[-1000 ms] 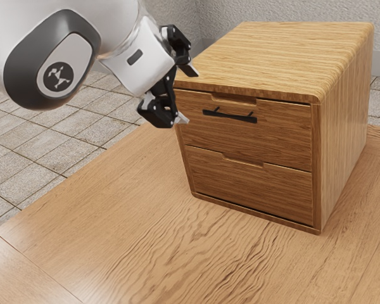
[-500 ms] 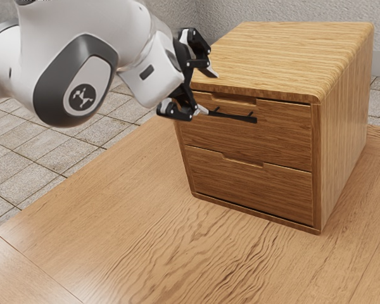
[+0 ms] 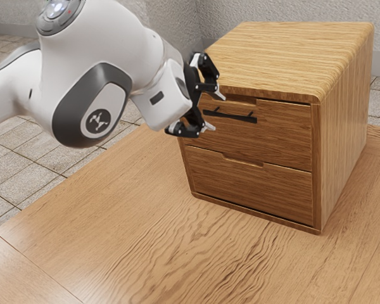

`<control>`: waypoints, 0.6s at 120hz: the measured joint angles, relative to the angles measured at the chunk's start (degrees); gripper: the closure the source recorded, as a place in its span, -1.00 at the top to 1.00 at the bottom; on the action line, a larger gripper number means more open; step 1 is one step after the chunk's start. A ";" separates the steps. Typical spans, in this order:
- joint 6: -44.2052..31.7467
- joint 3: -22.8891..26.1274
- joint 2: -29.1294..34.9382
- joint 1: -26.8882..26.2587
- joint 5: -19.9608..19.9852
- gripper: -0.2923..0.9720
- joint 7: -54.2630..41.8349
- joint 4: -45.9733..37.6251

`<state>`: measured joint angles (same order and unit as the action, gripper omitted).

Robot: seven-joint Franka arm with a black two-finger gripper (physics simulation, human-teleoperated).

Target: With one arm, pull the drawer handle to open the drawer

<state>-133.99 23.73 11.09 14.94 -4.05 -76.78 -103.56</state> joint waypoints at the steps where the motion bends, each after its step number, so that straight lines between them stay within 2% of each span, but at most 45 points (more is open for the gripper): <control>1: -0.05 0.00 0.04 0.00 0.00 -0.02 -0.03 -0.10; 72: -1.39 0.00 4.21 0.21 0.41 -0.02 -1.19 -4.96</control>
<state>-135.38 23.73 15.30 15.15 -3.64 -77.97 -108.52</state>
